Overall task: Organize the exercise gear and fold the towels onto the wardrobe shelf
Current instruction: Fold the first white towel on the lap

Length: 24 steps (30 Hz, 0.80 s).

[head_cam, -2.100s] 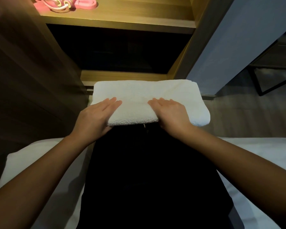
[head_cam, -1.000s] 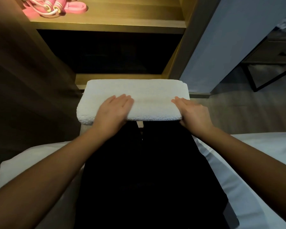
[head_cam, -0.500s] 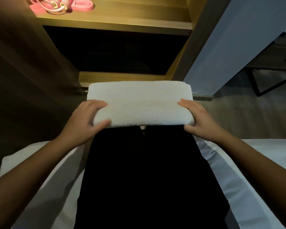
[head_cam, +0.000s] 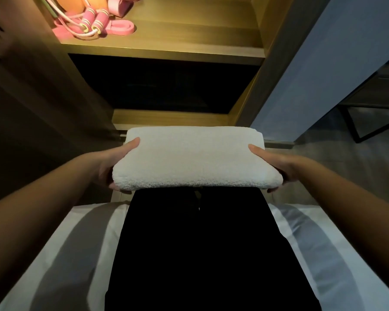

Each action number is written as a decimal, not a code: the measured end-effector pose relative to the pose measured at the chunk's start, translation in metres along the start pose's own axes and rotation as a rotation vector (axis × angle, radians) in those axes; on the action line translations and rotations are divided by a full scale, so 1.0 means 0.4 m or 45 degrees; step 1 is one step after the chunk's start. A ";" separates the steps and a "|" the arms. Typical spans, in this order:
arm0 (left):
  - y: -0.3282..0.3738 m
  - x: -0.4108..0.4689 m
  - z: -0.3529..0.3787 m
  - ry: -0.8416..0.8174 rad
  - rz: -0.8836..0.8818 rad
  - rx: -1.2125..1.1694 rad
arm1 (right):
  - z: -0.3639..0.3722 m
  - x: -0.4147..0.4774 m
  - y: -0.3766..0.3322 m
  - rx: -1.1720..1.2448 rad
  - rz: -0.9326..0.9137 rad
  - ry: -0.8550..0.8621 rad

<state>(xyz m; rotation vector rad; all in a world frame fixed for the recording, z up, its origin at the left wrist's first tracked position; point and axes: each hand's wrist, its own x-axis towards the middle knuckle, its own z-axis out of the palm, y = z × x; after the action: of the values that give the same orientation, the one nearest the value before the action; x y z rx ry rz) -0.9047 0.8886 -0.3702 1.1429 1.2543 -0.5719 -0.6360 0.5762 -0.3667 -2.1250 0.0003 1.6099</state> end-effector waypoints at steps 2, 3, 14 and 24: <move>0.009 0.007 0.001 -0.021 0.009 -0.025 | -0.007 0.008 -0.004 0.106 0.012 -0.012; 0.013 0.009 0.006 -0.005 0.035 -0.045 | -0.008 0.011 -0.005 0.190 0.015 -0.022; 0.054 0.008 0.053 0.088 0.205 -0.272 | 0.019 0.035 -0.007 0.623 -0.070 0.066; 0.084 0.022 0.038 0.342 0.327 -0.082 | 0.011 0.011 -0.025 0.442 -0.616 0.479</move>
<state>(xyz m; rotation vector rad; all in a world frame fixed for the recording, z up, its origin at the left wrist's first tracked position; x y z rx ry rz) -0.8669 0.8897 -0.3680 1.3329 1.3154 -0.1888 -0.6357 0.5879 -0.3678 -1.9305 -0.0978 0.8550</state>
